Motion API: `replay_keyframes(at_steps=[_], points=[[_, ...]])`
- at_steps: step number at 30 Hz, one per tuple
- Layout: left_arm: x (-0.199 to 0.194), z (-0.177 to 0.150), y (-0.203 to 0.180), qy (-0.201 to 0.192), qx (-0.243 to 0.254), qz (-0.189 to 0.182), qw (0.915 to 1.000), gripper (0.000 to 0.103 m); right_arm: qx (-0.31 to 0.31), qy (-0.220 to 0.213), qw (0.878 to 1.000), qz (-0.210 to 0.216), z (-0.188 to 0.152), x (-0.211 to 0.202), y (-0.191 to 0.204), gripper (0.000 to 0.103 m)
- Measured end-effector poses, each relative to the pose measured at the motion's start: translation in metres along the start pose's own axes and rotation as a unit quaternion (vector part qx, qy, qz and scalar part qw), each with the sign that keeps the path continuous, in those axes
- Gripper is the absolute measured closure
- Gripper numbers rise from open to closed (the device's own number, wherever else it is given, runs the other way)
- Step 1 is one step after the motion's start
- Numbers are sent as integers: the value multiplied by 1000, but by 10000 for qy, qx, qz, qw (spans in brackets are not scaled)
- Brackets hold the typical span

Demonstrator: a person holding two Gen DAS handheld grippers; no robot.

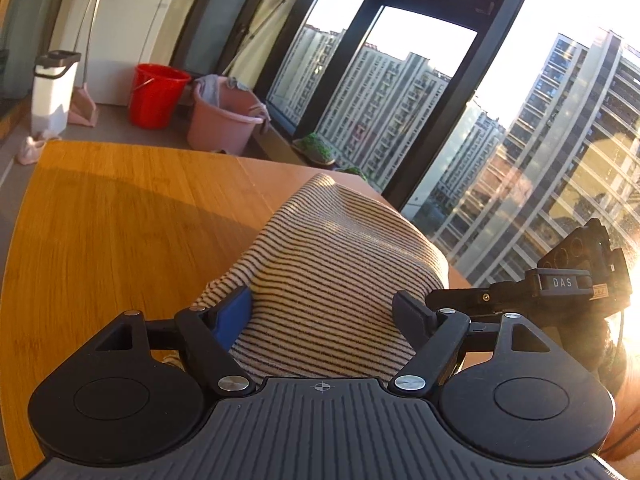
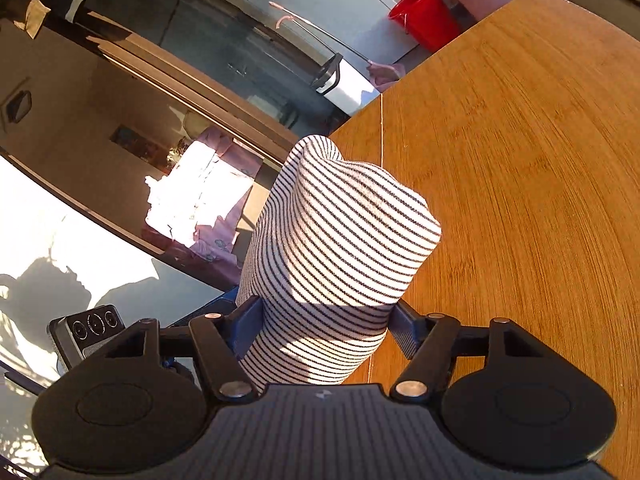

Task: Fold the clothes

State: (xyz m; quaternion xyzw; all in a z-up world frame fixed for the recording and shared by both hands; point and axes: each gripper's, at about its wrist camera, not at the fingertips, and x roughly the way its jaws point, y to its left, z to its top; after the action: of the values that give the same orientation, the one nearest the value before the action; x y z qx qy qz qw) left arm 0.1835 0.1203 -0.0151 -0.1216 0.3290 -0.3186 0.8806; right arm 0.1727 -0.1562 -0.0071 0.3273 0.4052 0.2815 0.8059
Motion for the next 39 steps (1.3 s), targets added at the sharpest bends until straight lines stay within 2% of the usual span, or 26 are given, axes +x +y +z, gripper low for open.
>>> replay_keyframes(at_steps=[2, 5, 7, 10, 12, 14, 17, 19, 22, 24, 27, 28, 30, 33, 34, 37, 39], points=[[1, -3, -10, 88, 20, -22, 10000, 16, -265, 10, 9996, -135, 8, -8, 3, 41], [7, -10, -31, 229, 82, -280, 9993, 11, -904, -171, 9940, -584, 28, -17, 12, 43], [12, -16, -45, 312, 118, -599, 9976, 10, -1371, -337, 9855, -942, 48, -16, 16, 64], [21, -26, -64, 434, 204, -952, 9943, 9, -1780, -317, 9751, -1283, 72, -5, 19, 62], [23, -31, -69, 431, 302, -932, 9943, 9, -1905, -364, 9699, -1476, 77, -1, 25, 62], [22, -31, -64, 401, 211, -972, 9942, 9, -2164, -423, 9637, -1503, 74, -2, 36, 62], [22, -33, -56, 352, 58, -1083, 9935, 9, -2412, -401, 9615, -1256, 58, -3, 57, 61], [21, -34, -57, 327, 121, -1072, 9936, 8, -2569, -248, 9608, -1009, 47, 4, 71, 57], [17, -35, -61, 301, 266, -987, 9943, 7, -2926, 181, 9529, -776, 35, 28, 89, 53], [15, -35, -68, 306, 364, -870, 9951, 6, -3242, 545, 9400, -909, 23, 51, 94, 49], [8, -38, -70, 313, 577, -742, 9951, 5, -3762, 698, 9167, -1148, 12, 65, 107, 43], [5, -38, -70, 312, 629, -783, 9945, 5, -3822, 711, 9137, -1185, 12, 65, 110, 43], [-5, -35, -68, 230, 717, -815, 9938, 5, -3838, 629, 9141, -1142, 15, 57, 114, 43], [-20, -26, -56, -27, 562, -485, 9972, 2, -3496, 105, 9326, -887, 31, 22, 112, 41], [-21, -22, -49, -85, 368, -306, 9988, 2, -3320, -79, 9396, -826, 37, 9, 108, 34], [-16, -8, -26, -145, -414, 200, 9988, 1, -2869, -380, 9532, -872, 50, -13, 87, 30], [-5, 3, -14, -136, -976, 166, 9950, 1, -2619, -408, 9587, -1030, 53, -17, 69, 30]])
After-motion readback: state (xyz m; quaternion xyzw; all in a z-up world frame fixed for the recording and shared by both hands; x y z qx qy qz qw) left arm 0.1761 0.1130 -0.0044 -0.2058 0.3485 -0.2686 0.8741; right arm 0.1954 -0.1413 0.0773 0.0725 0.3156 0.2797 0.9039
